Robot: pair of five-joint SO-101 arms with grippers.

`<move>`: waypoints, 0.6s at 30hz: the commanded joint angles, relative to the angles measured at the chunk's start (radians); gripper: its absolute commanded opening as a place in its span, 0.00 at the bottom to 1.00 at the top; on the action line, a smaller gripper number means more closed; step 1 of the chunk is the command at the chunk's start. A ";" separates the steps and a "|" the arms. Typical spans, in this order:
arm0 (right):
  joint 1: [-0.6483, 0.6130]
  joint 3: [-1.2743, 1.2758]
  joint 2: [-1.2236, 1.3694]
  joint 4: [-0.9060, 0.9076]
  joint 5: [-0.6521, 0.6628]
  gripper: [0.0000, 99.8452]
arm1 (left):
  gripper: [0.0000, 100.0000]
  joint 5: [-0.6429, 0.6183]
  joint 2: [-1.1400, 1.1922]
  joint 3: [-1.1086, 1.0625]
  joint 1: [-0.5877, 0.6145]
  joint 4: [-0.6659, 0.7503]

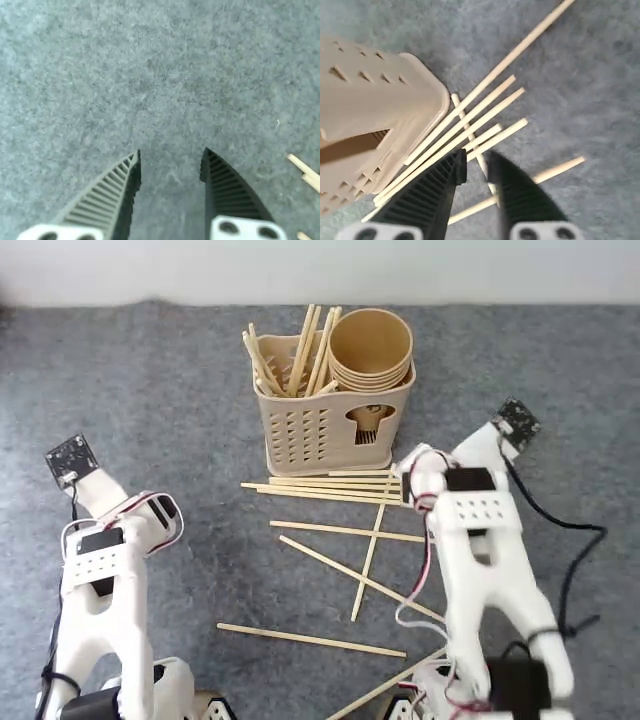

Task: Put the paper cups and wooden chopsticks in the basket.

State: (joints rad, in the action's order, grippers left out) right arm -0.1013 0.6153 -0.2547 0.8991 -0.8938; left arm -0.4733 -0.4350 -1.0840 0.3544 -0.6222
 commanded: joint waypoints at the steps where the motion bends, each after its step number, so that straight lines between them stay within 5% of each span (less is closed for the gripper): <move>1: -0.015 -0.104 0.084 -0.010 -0.048 0.25 | 0.19 0.008 -0.028 0.005 0.002 0.025; 18: -0.021 -0.422 0.538 -0.018 -0.106 0.28 | 0.19 0.008 -0.028 0.005 0.002 0.025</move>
State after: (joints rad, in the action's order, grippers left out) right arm -0.1135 0.2777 0.2455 0.8976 -0.9889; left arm -0.4733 -0.4350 -1.0840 0.3544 -0.6145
